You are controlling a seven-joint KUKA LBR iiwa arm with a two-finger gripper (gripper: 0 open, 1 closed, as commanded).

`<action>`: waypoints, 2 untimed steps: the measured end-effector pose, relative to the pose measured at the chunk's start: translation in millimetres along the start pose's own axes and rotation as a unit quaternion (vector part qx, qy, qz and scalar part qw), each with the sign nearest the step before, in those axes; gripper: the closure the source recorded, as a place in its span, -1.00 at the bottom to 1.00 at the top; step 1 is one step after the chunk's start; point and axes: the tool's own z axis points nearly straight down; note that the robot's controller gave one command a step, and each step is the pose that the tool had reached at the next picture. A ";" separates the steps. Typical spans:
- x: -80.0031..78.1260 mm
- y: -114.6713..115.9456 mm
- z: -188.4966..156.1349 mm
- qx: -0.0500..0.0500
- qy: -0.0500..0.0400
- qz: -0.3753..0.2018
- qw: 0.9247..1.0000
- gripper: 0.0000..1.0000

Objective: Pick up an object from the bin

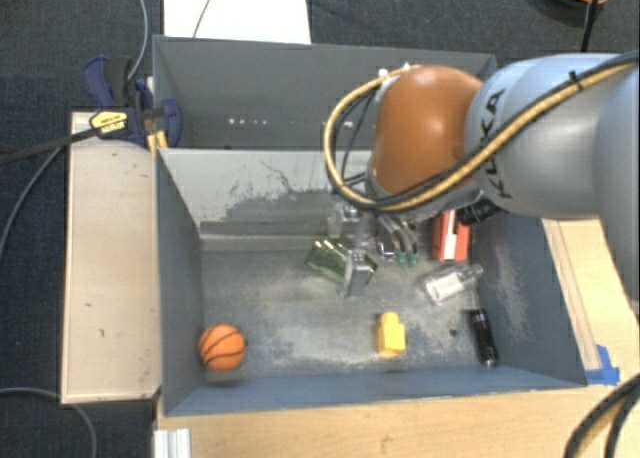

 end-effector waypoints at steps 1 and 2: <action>-1.7 -0.5 -4.9 0.000 -0.004 0.001 1.000 -1.00; -8.1 -22.2 37.6 -0.001 -0.003 0.010 1.000 -1.00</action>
Offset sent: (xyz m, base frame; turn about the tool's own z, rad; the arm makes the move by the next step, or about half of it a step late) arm 0.0072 -0.0249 -0.0438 0.0209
